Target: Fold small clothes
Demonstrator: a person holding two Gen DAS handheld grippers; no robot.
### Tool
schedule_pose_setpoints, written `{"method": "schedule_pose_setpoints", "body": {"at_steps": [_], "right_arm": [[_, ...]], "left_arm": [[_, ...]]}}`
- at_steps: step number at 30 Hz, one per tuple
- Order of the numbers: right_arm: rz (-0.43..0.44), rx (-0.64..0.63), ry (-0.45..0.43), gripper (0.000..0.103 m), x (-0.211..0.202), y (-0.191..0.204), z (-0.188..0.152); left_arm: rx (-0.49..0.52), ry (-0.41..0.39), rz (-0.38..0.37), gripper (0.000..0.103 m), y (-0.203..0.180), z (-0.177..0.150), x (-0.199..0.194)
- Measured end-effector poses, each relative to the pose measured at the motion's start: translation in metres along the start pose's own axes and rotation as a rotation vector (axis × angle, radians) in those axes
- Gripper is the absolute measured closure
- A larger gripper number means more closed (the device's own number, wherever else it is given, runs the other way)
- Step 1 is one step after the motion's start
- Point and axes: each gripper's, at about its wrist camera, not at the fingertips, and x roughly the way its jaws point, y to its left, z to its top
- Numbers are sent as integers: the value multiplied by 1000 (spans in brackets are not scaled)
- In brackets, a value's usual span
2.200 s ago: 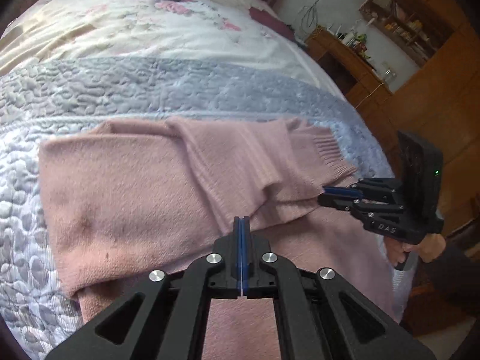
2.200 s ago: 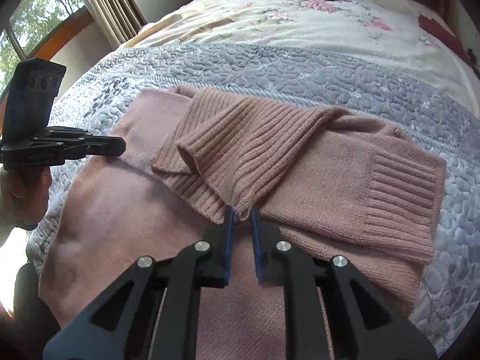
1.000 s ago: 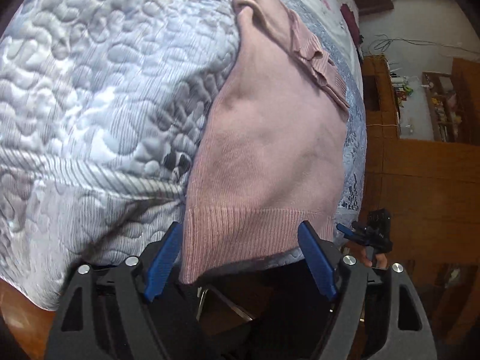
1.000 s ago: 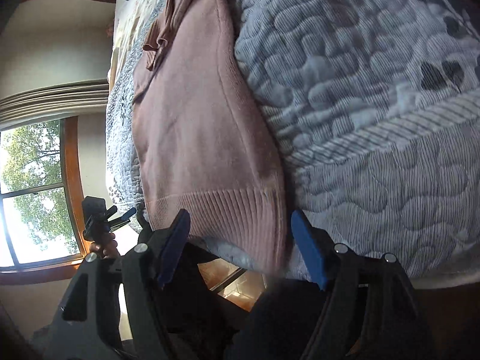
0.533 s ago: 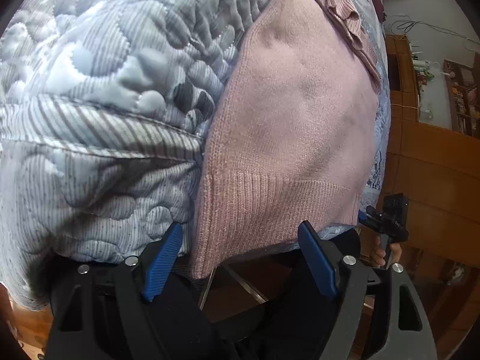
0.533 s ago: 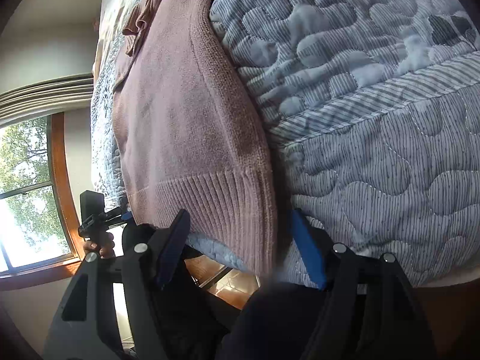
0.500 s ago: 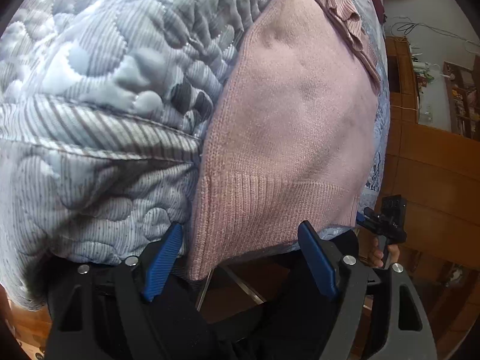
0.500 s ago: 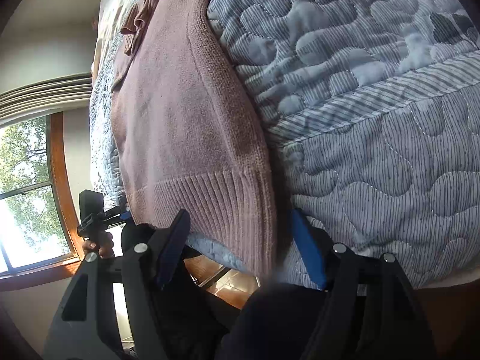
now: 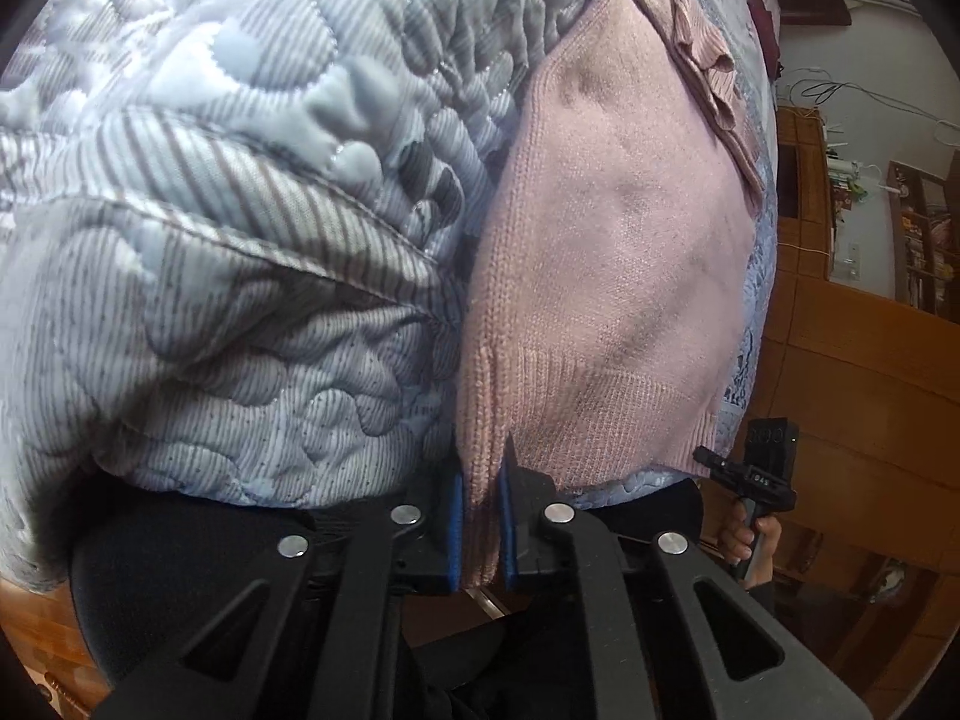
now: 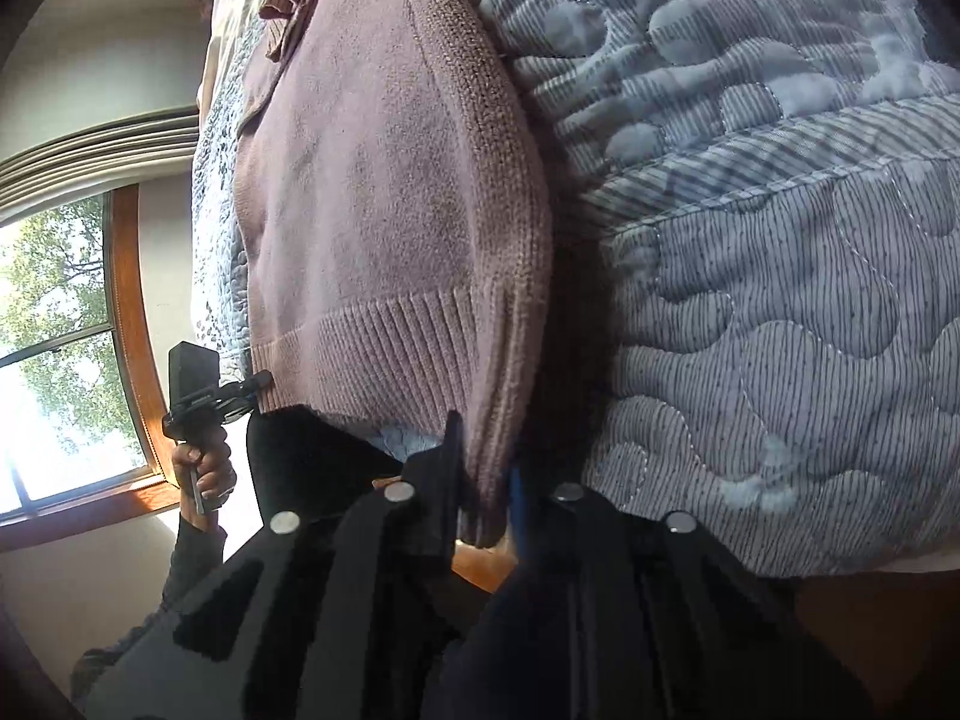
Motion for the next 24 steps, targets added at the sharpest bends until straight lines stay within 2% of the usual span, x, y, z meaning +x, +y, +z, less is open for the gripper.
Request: {"method": "schedule_pose_setpoints", "body": {"at_steps": [8,13,18,24], "right_arm": [[186,-45,-202,95,-64,33,-22],[270,-92,-298,95,-102,68,-19],[306,-133,-351,95,-129,99,7],[307,-144,-394,95,-149,120,60]], "left_arm": [[12,-144,-158,95,-29,-20,-60],[34,-217,-247,95,-57,-23,-96],[35,-280,-325,95,-85,0,-124],[-19,-352,-381,95,-109,52,-141]]}}
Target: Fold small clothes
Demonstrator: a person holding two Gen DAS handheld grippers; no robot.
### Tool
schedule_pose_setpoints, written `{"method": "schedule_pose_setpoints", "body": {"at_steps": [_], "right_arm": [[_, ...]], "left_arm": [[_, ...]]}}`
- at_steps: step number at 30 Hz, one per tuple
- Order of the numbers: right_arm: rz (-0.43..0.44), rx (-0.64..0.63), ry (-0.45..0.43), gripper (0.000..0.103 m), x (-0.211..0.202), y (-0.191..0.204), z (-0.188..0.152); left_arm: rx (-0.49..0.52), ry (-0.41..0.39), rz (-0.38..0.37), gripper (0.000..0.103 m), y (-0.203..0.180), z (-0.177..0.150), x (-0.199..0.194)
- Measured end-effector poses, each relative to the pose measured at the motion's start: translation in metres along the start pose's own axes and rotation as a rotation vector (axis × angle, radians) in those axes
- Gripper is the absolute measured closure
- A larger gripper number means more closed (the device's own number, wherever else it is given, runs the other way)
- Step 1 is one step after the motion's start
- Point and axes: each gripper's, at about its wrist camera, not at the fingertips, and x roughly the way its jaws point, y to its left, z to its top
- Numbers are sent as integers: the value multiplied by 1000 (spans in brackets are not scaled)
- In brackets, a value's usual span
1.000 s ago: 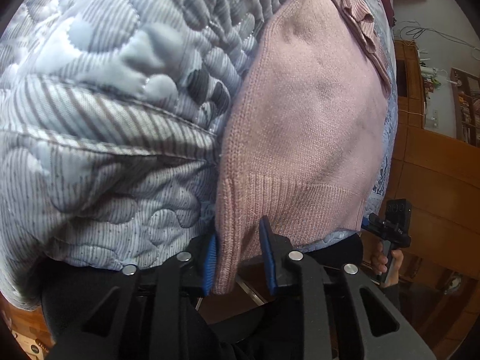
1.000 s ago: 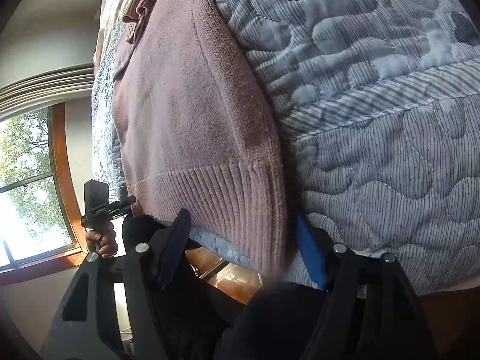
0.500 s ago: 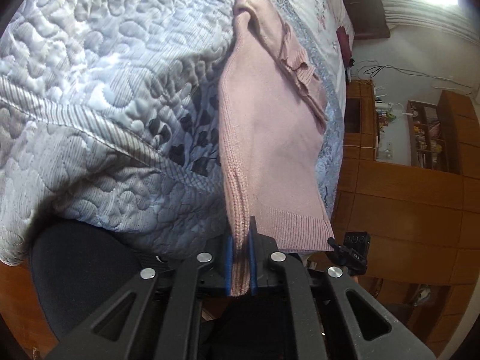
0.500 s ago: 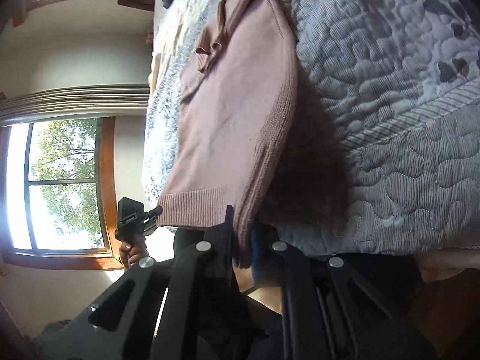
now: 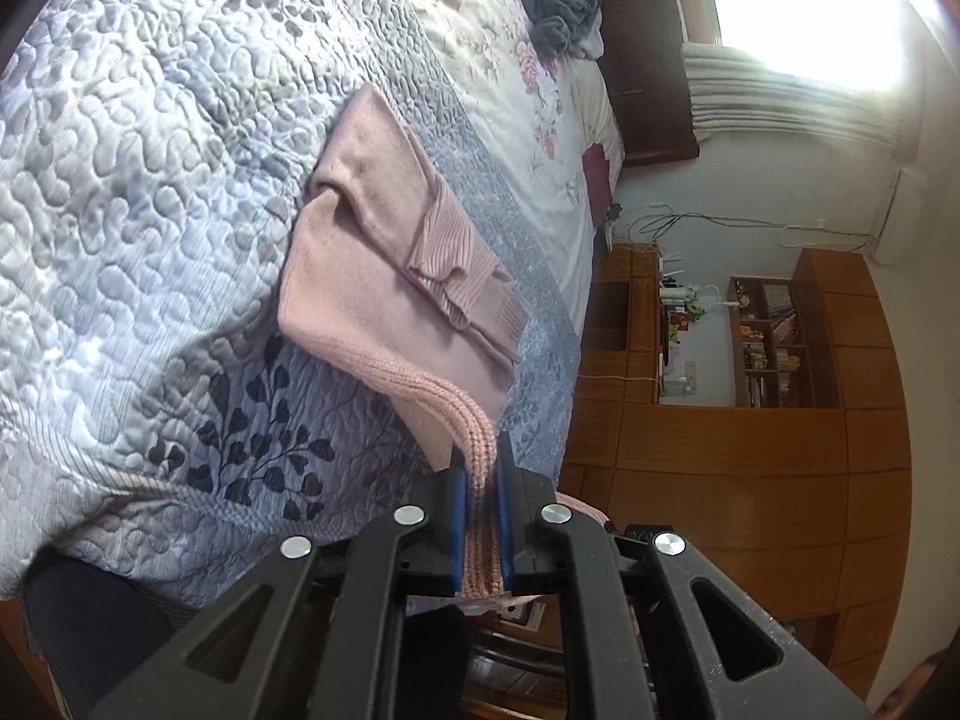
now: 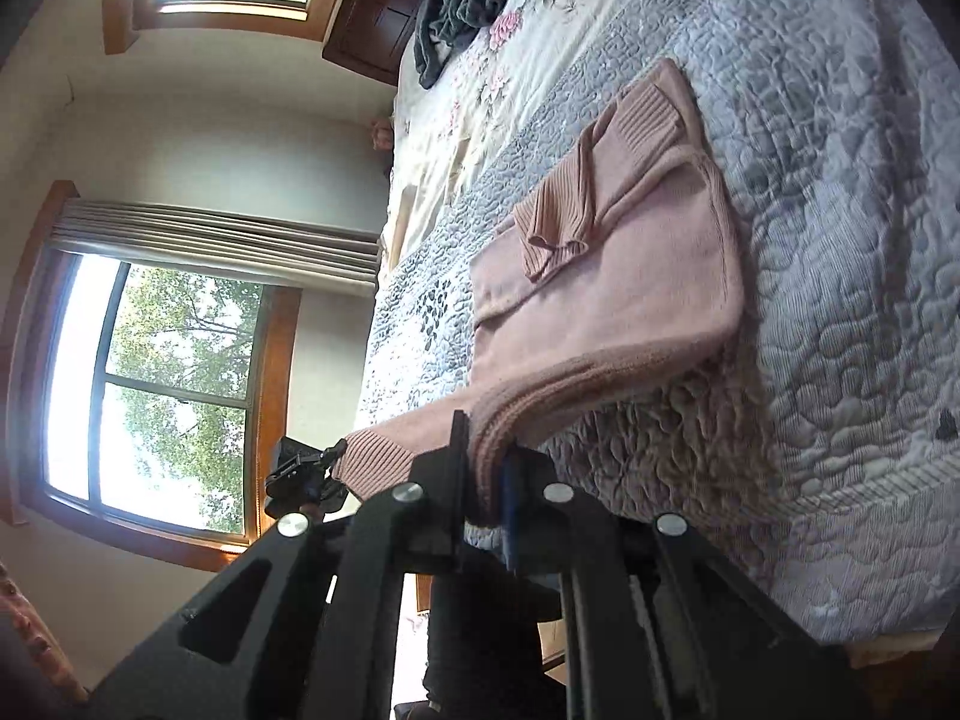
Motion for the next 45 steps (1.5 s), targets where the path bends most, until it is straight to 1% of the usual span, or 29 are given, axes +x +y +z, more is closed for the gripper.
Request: {"method": "schedule_pose_setpoints", "body": {"at_steps": [2,4,8,12,14,17,21,23,24,25,26,27,28,29,31,33,35,36,37,40,42,43,45], "right_arm": [[-10,8,-16,95,7,-1,20],[-21,19,-31,95,11,-7,40],[-51,51,-51,95,29,-22,83],[-97,100,-29,95,63,-51,129],[-144,119,-20,95,83,-67,149],[-181,168,-7,95,110,-95,175],[-204,217,-8,94,137,-127,200],[-209,248,-16,87,142,-139,208],[-191,267,-16,77,142,-143,211],[-166,276,-19,70,142,-144,213],[-155,267,-32,60,138,-142,216],[-146,243,-57,54,132,-137,217],[-141,212,-67,53,127,-130,220],[-150,175,-67,52,124,-124,222],[-204,84,-57,52,122,-111,224],[-275,-4,-39,52,127,-102,225],[-325,-67,-13,52,136,-100,224],[-350,-89,-3,52,141,-100,224],[-371,-106,10,52,146,-103,224],[-425,-132,34,52,158,-114,222],[-444,-144,49,52,164,-121,220],[-449,-151,57,52,167,-124,219],[-459,-169,69,52,171,-126,218]], "left_arm": [[-26,-15,-2,95,0,21,9],[-41,-28,14,95,2,43,19],[-104,-34,37,95,16,90,48],[-169,-31,76,95,40,136,89],[-201,-29,104,95,53,156,110],[-251,-20,139,95,74,180,141],[-267,-8,178,94,91,204,169],[-272,-8,169,93,94,211,174],[-260,-7,155,88,93,213,175],[-238,-9,138,82,89,214,174],[-214,-19,126,80,85,214,171],[-183,-34,119,72,80,214,166],[-142,-44,110,66,73,214,161],[-95,-46,108,64,66,214,158],[13,-40,129,61,50,215,154],[120,-26,187,61,36,217,157],[199,-8,239,58,28,220,164],[231,-1,265,55,27,221,167],[259,7,295,53,25,222,172],[318,52,361,53,24,226,192],[359,72,418,51,26,226,202],[376,84,443,49,28,226,208],[401,117,472,48,30,225,218]]}}
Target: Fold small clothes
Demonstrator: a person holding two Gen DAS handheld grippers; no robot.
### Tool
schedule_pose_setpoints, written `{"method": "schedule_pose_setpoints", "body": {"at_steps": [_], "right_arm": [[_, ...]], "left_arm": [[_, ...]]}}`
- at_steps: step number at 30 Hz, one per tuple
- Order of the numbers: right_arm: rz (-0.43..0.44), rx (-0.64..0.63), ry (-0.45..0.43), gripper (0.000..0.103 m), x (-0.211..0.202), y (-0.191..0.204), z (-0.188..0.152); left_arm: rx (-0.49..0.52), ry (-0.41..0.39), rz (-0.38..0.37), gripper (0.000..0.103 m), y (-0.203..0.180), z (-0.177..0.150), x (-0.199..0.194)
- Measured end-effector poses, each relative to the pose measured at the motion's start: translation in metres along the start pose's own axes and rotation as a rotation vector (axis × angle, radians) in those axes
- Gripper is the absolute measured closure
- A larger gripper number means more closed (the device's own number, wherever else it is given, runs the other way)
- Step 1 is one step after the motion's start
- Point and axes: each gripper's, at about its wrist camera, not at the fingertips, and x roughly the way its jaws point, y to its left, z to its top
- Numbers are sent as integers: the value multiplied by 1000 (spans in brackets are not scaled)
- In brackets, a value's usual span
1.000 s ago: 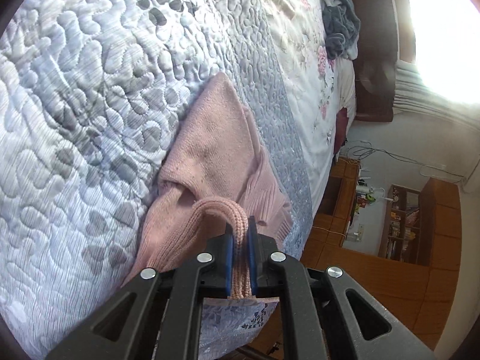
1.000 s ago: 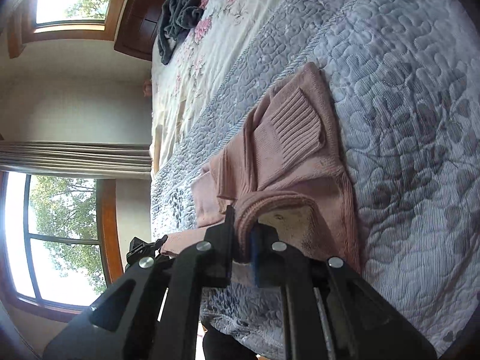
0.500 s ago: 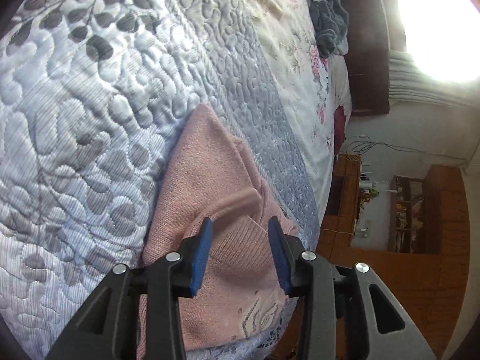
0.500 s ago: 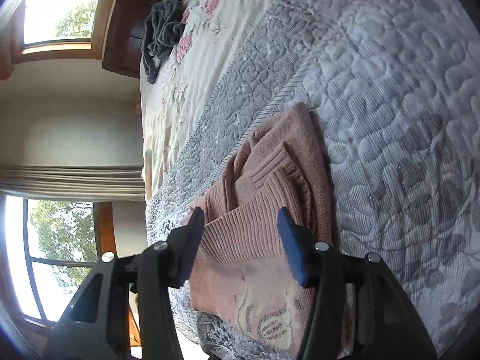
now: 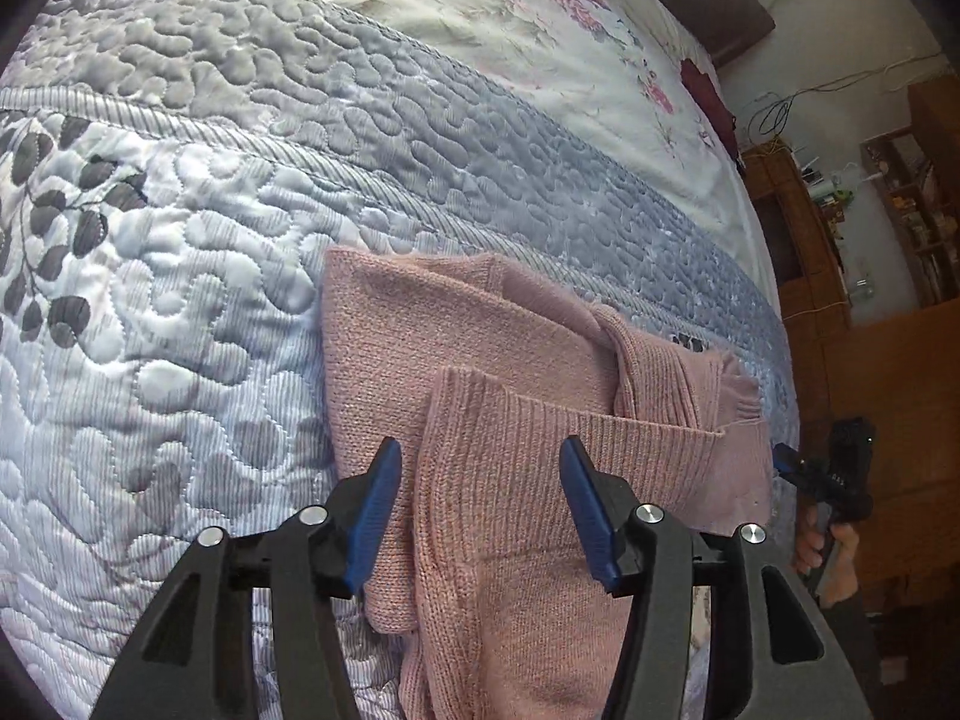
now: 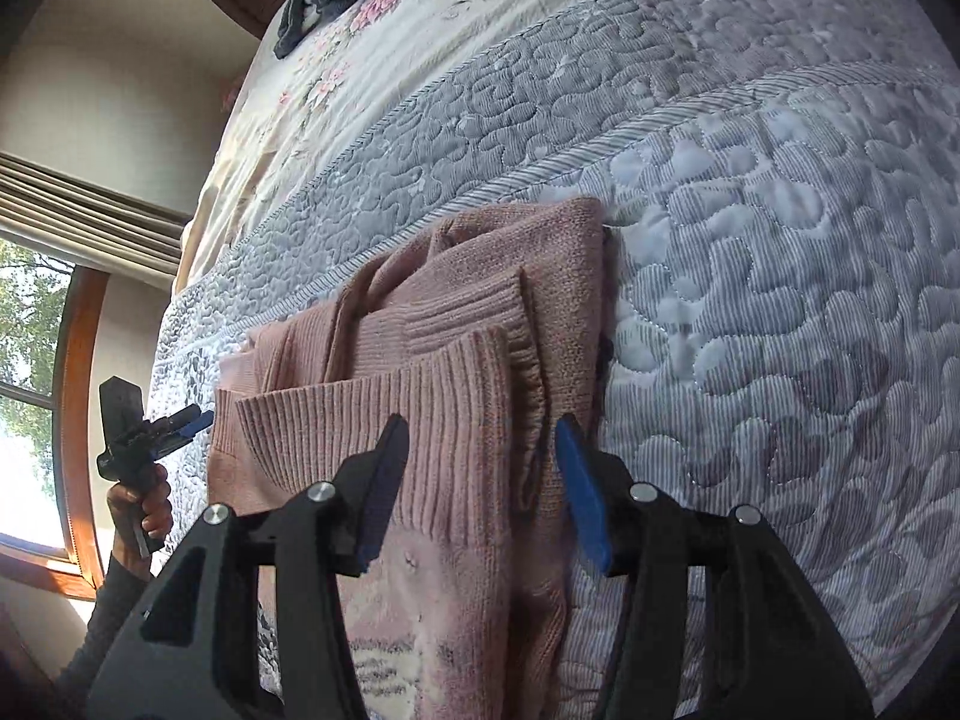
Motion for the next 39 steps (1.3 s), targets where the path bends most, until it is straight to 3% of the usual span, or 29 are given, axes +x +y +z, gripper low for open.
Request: {"method": "schedule_pose_setpoints", "body": {"at_steps": [5,6,7,9,11,19,25,30,39], "right_arm": [[-21,-46,0,53,6,6,1],[-26,-54,-4,60,5,9,0],[-33,-64,-7,64,5,12,-2],[-56,-84,-25,82,4,16,-6],[-66,-95,-46,92,-1,18,-10],[-88,-193,-148,96,-40,56,-27],[-87,-234,-243,96,-78,83,-10],[-109,-213,-259,96,-79,86,30],[-159,-88,-224,96,-32,51,90]], "left_arm": [[47,3,27,51,-5,-6,7],[54,1,27,65,-5,-8,8],[63,6,29,90,-6,-10,9],[75,-24,35,93,-7,-14,7],[78,-63,25,94,-10,-17,0],[145,-246,-86,95,-39,-33,-72],[185,-330,-108,95,-59,-10,-107],[148,-311,-80,95,-57,29,-92],[37,-215,-11,95,-22,92,-32]]}}
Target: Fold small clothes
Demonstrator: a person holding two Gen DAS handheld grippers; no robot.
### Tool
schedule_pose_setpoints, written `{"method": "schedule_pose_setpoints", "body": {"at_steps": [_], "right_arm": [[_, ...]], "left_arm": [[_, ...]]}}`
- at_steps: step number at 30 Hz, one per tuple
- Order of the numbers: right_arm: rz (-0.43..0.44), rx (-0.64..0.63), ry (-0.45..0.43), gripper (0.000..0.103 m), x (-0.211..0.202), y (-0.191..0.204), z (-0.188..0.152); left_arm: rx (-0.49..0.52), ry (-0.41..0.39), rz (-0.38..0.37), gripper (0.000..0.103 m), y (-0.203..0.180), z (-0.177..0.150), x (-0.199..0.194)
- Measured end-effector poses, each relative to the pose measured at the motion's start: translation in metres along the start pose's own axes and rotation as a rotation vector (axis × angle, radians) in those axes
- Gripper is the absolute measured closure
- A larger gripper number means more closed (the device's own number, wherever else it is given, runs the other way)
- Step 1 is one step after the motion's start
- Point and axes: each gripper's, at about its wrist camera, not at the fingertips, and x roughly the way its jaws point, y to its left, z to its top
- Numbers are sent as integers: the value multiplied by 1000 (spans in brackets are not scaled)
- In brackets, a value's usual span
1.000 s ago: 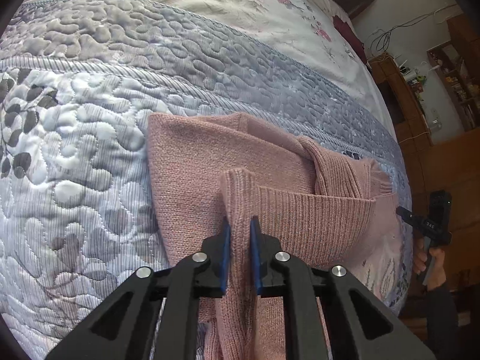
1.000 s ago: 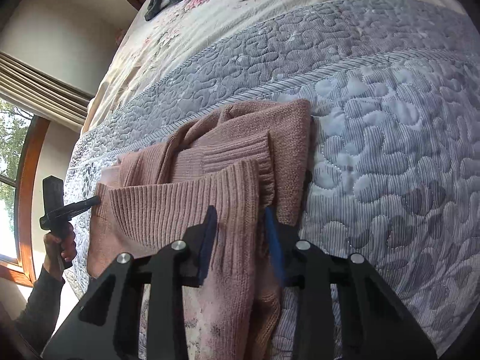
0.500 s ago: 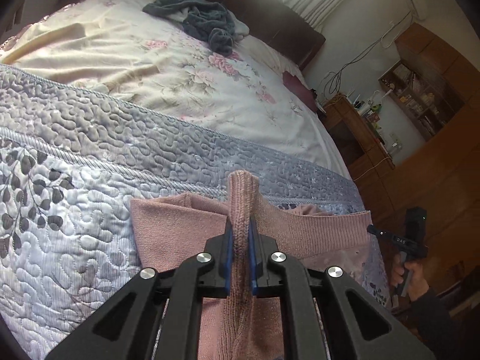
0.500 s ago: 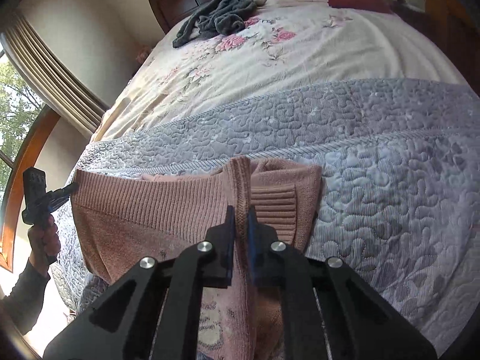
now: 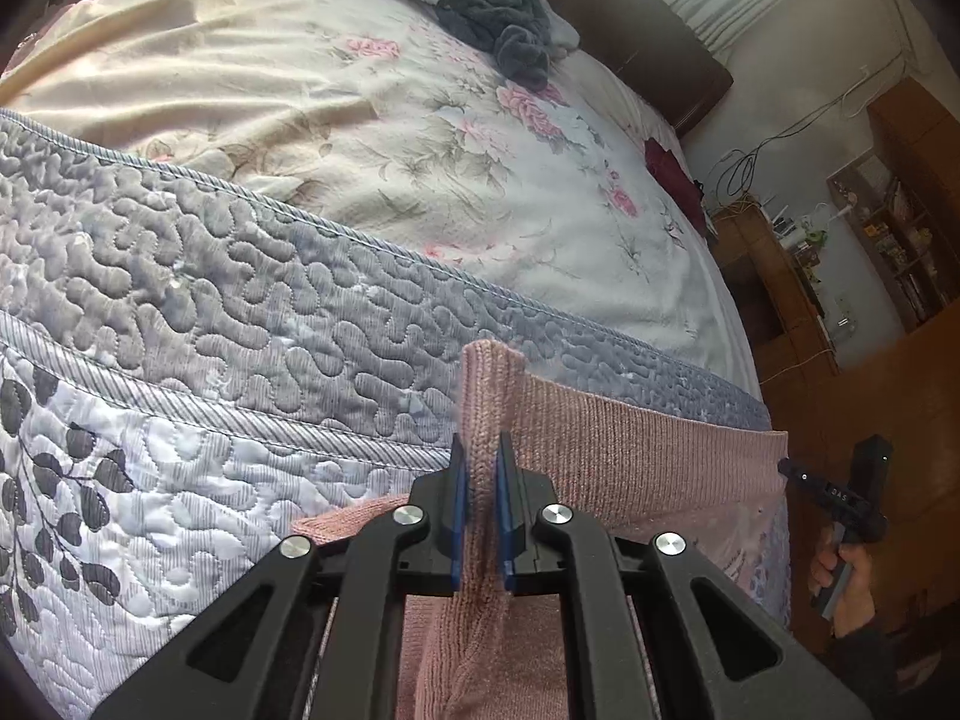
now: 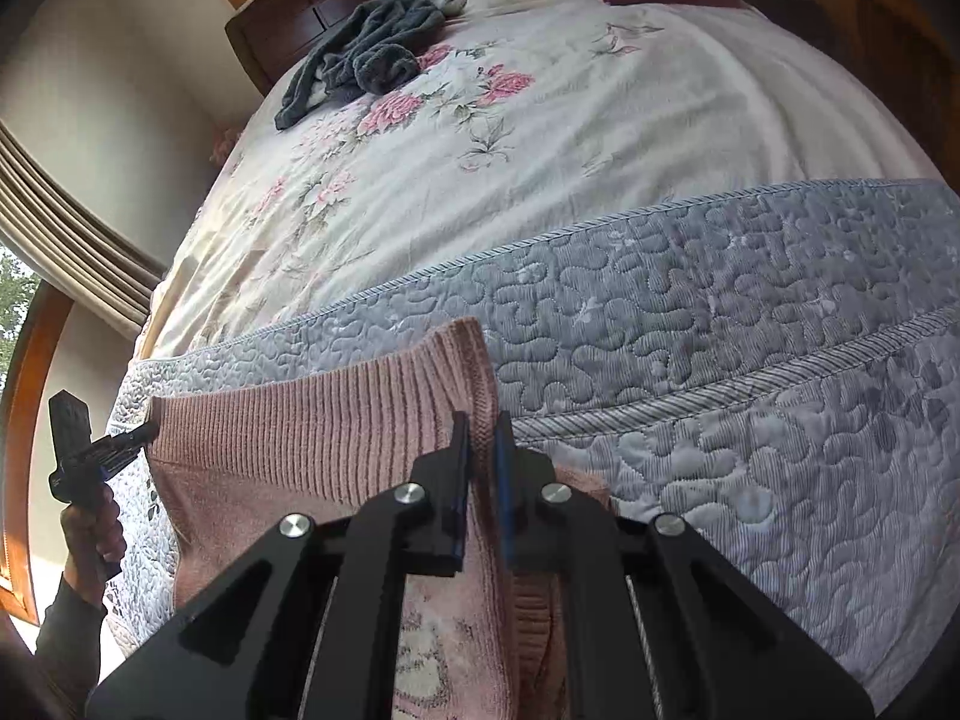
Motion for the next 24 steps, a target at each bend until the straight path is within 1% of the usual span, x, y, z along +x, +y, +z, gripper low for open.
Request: {"method": "schedule_pose_setpoints", "body": {"at_steps": [3,7,10,14,15,16,17,18,19,20,21,22,23,24], "right_arm": [[-30,19,44,96,30,-10,0],[-34,73,80,96,57,-27,-3],[-47,93,105,96,71,-37,-8],[-68,101,139,95,89,-46,-17],[-66,111,150,93,93,-47,-20],[-66,118,144,94,93,-49,-21],[-71,127,128,88,89,-49,-20],[-85,134,85,77,77,-47,-18],[-87,128,29,76,62,-43,-18],[-55,125,-19,76,47,-38,-19],[-2,138,-35,76,37,-33,-22],[55,141,-29,76,32,-28,-26],[91,133,-17,76,32,-24,-32],[112,127,13,76,37,-21,-38]], "left_arm": [[-42,66,35,95,19,3,31],[-82,146,73,95,38,0,66],[-98,168,81,95,47,-3,80],[-76,194,105,94,51,-9,91],[-71,192,107,93,51,-10,90],[-76,173,114,89,50,-10,84],[-80,129,133,87,47,-9,72],[-77,72,131,88,41,-8,56],[-56,28,103,88,32,-10,42],[-32,12,57,87,23,-12,32],[-9,17,4,87,13,-15,27],[11,34,-47,87,6,-20,26],[22,63,-73,87,1,-25,32],[24,99,-69,87,0,-30,42]]}}
